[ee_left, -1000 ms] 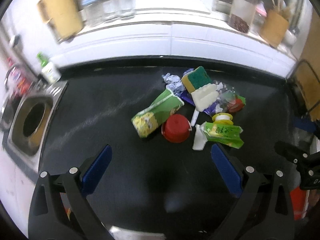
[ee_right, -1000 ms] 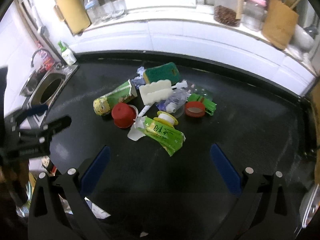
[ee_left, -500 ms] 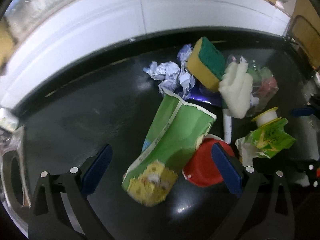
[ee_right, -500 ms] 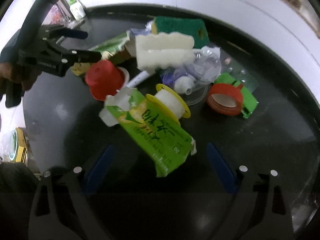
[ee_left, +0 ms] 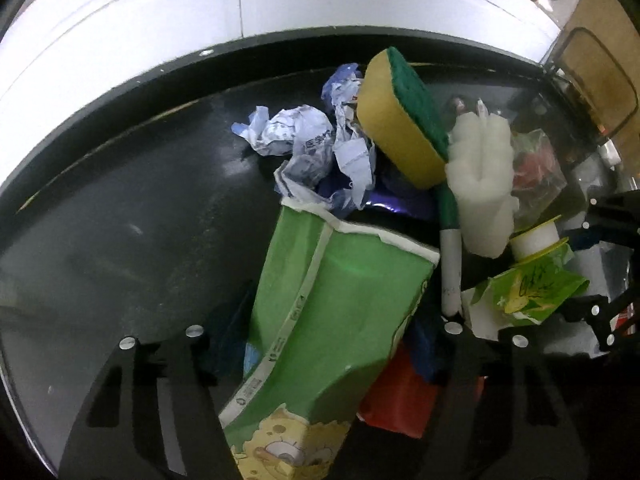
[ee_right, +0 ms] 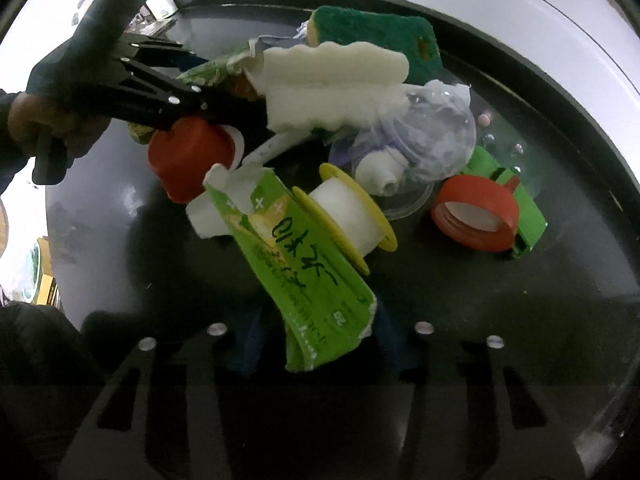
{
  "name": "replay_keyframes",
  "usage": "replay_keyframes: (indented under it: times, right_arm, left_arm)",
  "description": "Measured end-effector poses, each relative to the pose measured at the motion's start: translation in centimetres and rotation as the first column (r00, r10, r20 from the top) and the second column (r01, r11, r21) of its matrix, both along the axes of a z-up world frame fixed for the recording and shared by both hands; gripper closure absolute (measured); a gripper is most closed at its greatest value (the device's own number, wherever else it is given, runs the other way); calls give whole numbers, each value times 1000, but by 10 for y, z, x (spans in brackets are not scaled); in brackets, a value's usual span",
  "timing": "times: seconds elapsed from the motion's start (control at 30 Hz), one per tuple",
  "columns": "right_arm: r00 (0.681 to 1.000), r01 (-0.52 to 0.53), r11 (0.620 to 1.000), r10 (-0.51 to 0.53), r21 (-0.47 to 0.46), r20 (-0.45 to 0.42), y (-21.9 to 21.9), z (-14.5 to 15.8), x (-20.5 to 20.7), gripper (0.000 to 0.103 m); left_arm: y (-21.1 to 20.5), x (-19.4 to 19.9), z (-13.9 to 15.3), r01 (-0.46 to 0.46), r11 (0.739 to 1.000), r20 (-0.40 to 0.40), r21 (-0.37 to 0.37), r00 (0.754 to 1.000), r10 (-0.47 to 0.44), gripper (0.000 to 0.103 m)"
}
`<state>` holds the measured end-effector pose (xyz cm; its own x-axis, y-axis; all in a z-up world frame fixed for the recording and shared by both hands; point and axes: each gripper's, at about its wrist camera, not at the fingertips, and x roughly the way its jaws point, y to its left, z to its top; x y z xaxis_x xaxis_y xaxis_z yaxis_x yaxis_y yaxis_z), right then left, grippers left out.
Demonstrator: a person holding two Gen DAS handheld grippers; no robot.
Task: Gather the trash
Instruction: 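Grasp the SpongeBob carton with the left tool while the right tool grasps the green pouch, then carry both items to the black bin and open both tools to drop them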
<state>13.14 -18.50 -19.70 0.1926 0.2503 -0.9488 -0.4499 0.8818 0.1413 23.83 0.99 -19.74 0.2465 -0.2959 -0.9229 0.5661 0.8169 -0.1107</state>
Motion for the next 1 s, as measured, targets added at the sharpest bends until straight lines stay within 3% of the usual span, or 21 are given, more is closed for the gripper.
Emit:
replay_keyframes:
  times: [0.13,0.33,0.6,1.0]
  right_arm:
    - [999,-2,1000,2,26,33,1,15,-6,61]
    - [997,21,996,-27,82,78,-3,48,-18,61]
    - [987,38,994,-53,101,149,-6,96,-45,61]
    - [977,57,992,-78,110,197,-15,135,-97,61]
  left_arm:
    - [6,-15,19,-45,999,36,-4,998,45,47]
    - [29,-45,72,-165,986,90,1,982,165,47]
    - [46,-102,132,-340,940,133,8,932,336,47]
    - [41,-185,154,-448,894,169,5,882,441,47]
